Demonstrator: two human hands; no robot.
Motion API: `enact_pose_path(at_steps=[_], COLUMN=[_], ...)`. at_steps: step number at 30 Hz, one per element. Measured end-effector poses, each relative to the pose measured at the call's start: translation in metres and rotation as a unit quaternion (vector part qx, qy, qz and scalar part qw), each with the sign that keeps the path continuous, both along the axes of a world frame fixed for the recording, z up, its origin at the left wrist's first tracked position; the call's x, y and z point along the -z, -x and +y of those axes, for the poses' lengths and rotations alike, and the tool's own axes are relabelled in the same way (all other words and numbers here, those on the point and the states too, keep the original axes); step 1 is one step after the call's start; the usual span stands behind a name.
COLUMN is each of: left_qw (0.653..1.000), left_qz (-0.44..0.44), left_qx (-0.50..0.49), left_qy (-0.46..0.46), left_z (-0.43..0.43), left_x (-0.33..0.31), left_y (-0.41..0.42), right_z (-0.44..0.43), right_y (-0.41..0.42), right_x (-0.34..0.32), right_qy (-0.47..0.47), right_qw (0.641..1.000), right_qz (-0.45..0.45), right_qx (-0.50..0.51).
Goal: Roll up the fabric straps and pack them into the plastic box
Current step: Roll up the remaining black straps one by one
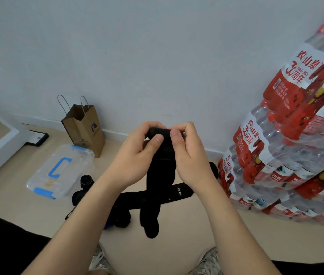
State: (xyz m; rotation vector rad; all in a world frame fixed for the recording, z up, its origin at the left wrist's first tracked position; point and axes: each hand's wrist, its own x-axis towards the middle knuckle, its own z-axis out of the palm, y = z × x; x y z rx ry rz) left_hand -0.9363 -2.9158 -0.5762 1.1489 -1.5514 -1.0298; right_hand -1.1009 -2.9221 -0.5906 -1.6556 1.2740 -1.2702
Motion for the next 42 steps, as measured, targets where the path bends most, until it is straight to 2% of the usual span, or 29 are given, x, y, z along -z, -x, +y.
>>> enact_pose_path(at_steps=[5,10,12,17,20,23,27,30,34,37,42], left_qw=[1.0,0.997,0.996,0.996,0.998,0.999,0.999,0.999,0.995,0.993,0.995], left_qz=[-0.022,0.018,0.031,0.058,0.05,0.042,0.027,0.026,0.091,0.119,0.088], left_qx=[-0.014,-0.069,-0.078,-0.05,-0.015,-0.016,-0.04,-0.022,0.027,0.007,-0.033], left_qy=[-0.005,-0.009,-0.02,-0.035,-0.031,-0.02,0.007,0.011,-0.012,-0.012,-0.014], left_z=[0.0,-0.005,-0.006,-0.003,-0.002,-0.001,-0.003,-0.003,-0.003,-0.005,-0.005], left_x=[0.001,0.0,0.002,0.001,-0.001,0.001,0.001,0.002,0.001,-0.001,0.004], left_y=[0.002,-0.004,-0.006,-0.004,-0.002,0.0,-0.002,-0.006,-0.006,-0.002,0.0], right_z=[-0.002,-0.001,0.0,-0.008,-0.013,-0.014,-0.009,-0.008,-0.008,-0.009,-0.009], right_y=[0.007,0.017,0.023,0.018,0.019,0.02,0.018,0.016,0.014,0.015,0.014], right_x=[-0.001,-0.005,-0.006,0.0,0.007,0.007,0.001,0.004,0.004,0.004,0.004], right_qy=[0.026,-0.052,-0.065,-0.065,-0.07,-0.1,-0.112,-0.078,-0.054,-0.036,-0.041], right_qw=[0.998,0.973,0.972,0.992,0.996,0.993,0.98,0.989,0.987,0.987,0.987], right_qz=[-0.016,-0.161,-0.144,-0.1,-0.063,-0.059,-0.104,-0.081,-0.121,-0.126,-0.132], right_qx=[-0.055,-0.16,-0.175,-0.041,0.004,-0.034,-0.124,-0.093,-0.091,-0.089,-0.083])
